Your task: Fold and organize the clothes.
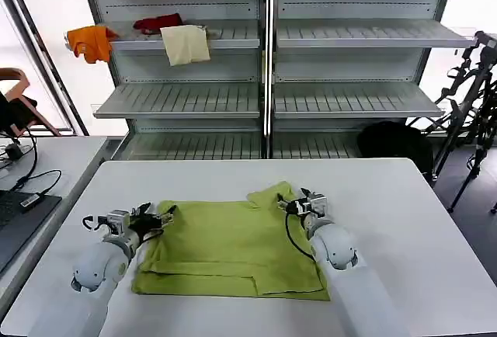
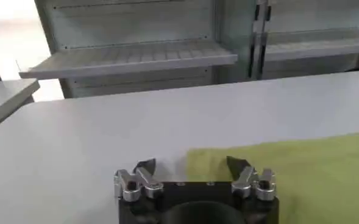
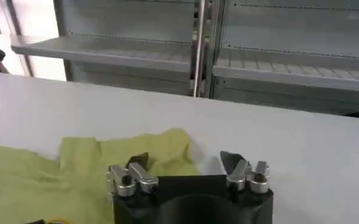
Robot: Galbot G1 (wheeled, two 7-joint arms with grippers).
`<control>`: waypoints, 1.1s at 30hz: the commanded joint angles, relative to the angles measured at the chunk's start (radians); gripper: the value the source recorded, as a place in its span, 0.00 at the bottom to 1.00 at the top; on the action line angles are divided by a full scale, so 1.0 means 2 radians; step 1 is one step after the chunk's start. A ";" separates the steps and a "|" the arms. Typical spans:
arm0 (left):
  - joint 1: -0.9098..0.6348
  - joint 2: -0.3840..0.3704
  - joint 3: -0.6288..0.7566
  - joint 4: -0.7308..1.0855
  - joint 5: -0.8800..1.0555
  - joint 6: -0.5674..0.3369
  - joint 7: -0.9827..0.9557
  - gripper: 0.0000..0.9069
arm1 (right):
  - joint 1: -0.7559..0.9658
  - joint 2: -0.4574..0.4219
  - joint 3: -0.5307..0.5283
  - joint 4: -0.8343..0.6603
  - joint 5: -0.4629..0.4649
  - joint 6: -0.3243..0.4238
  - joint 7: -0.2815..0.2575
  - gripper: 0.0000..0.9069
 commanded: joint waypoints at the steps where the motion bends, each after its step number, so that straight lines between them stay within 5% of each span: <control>1: 0.004 0.001 0.000 0.001 0.003 0.001 0.003 0.01 | 0.002 0.002 -0.002 -0.008 -0.003 -0.001 0.001 0.00; 21: 0.008 -0.005 -0.006 -0.019 0.003 -0.001 0.015 0.00 | -0.013 -0.006 0.000 0.043 0.016 0.000 0.004 0.00; 33: 0.047 0.006 -0.047 -0.095 -0.061 -0.017 0.011 0.00 | -0.073 -0.030 0.017 0.147 0.055 0.000 0.021 0.00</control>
